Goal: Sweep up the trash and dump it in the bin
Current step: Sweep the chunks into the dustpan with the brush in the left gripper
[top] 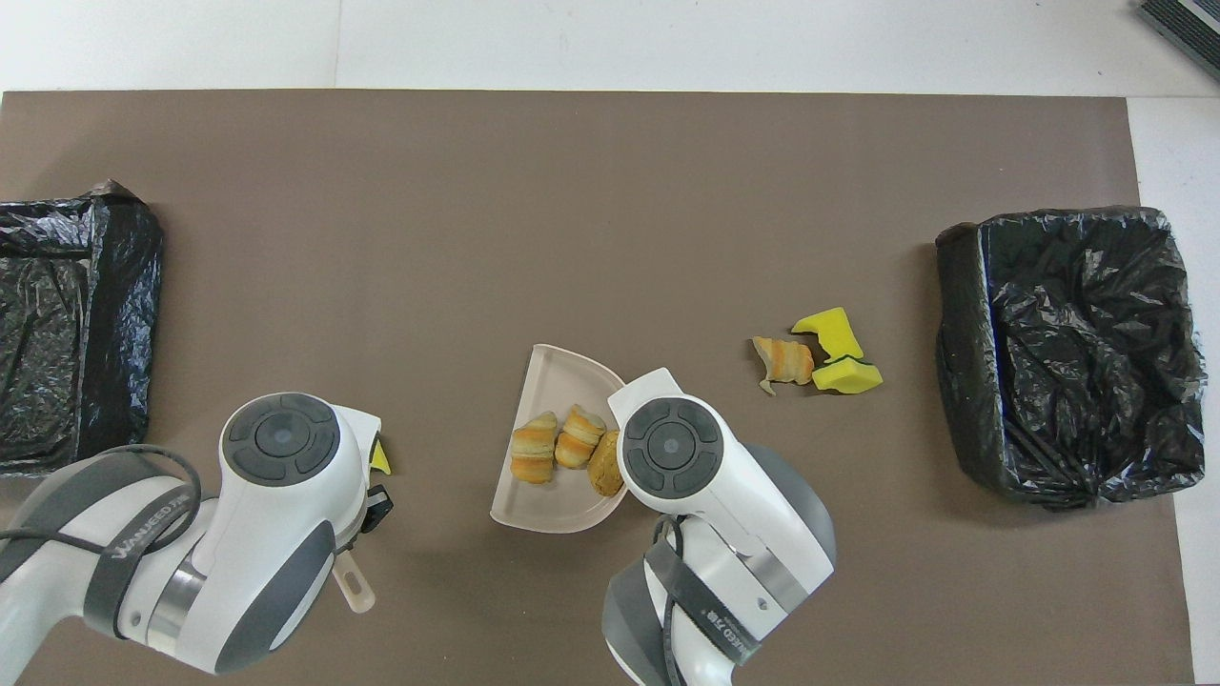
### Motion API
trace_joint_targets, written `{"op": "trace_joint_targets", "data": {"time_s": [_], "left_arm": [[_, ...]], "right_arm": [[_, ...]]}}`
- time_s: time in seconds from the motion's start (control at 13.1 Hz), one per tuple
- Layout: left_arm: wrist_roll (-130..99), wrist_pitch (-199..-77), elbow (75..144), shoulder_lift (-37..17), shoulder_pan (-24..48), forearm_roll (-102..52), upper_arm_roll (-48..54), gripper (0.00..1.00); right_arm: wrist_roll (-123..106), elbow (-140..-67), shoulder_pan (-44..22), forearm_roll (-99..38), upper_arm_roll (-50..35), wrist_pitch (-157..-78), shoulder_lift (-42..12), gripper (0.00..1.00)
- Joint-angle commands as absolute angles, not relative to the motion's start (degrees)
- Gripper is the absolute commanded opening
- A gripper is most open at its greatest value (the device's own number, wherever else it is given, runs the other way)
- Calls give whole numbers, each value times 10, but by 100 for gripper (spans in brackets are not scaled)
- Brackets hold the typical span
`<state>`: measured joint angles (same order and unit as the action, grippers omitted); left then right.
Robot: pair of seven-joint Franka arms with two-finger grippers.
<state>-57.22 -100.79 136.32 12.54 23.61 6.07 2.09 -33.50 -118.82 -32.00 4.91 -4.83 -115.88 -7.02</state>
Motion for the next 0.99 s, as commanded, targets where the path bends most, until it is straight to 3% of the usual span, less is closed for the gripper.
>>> {"op": "trace_joint_targets", "data": {"time_s": [0.0, 0.23, 0.91], "left_arm": [[-588, -1077, 1448, 179, 233, 76, 29, 0], [-553, -1149, 1470, 157, 241, 74, 29, 0], [-319, -1329, 1436, 69, 308, -61, 33, 0]], "right_arm": [[-363, -1184, -314, 52, -49, -1172, -79, 0], [-364, -1178, -315, 54, -50, -1183, -91, 0], [-364, -1163, -317, 52, -53, -1176, -98, 0]]}}
